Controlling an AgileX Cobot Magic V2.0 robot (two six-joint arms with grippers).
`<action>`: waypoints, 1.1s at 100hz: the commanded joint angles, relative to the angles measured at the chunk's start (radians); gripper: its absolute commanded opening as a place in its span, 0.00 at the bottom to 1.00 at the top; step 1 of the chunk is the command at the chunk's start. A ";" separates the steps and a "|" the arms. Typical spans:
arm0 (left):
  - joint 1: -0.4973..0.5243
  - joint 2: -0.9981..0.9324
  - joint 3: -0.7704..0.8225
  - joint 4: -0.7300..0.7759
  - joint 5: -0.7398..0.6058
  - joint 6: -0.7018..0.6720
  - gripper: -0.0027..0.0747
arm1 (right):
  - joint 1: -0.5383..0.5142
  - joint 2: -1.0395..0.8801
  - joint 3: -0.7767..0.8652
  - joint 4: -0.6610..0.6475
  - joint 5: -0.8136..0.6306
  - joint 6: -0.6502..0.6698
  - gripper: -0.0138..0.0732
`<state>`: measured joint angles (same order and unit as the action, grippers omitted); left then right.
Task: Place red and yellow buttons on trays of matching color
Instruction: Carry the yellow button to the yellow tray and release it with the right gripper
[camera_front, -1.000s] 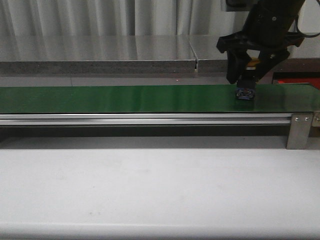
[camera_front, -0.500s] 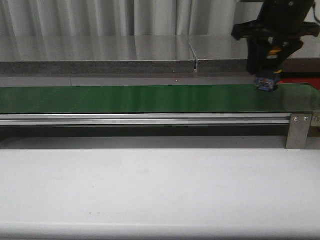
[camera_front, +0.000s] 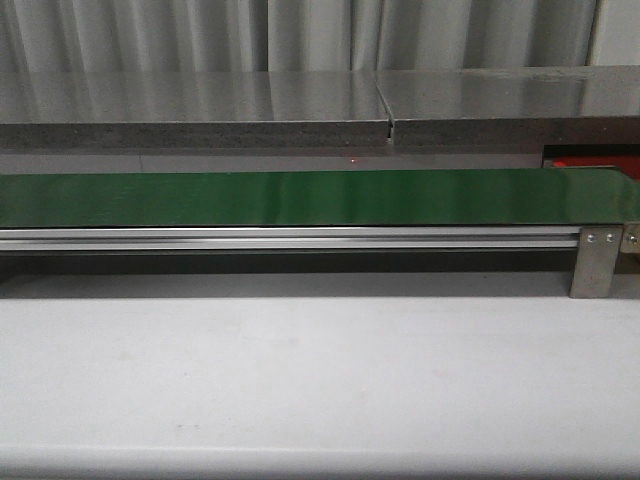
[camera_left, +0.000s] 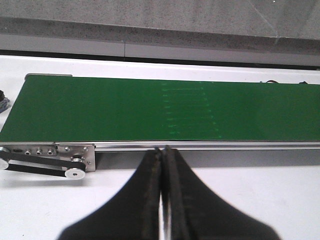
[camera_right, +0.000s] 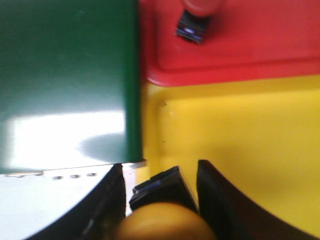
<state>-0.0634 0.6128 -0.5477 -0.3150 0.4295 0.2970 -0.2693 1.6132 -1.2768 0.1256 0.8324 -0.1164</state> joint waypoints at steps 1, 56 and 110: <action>-0.005 -0.001 -0.030 -0.021 -0.077 0.001 0.01 | -0.054 -0.050 0.051 0.027 -0.110 0.003 0.37; -0.005 -0.001 -0.030 -0.021 -0.077 0.001 0.01 | -0.078 0.102 0.175 0.063 -0.371 -0.009 0.37; -0.005 -0.001 -0.030 -0.021 -0.077 0.001 0.01 | -0.076 0.061 0.167 0.064 -0.357 -0.009 0.88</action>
<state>-0.0634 0.6128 -0.5477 -0.3150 0.4295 0.2970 -0.3423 1.7673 -1.0800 0.1842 0.5064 -0.1179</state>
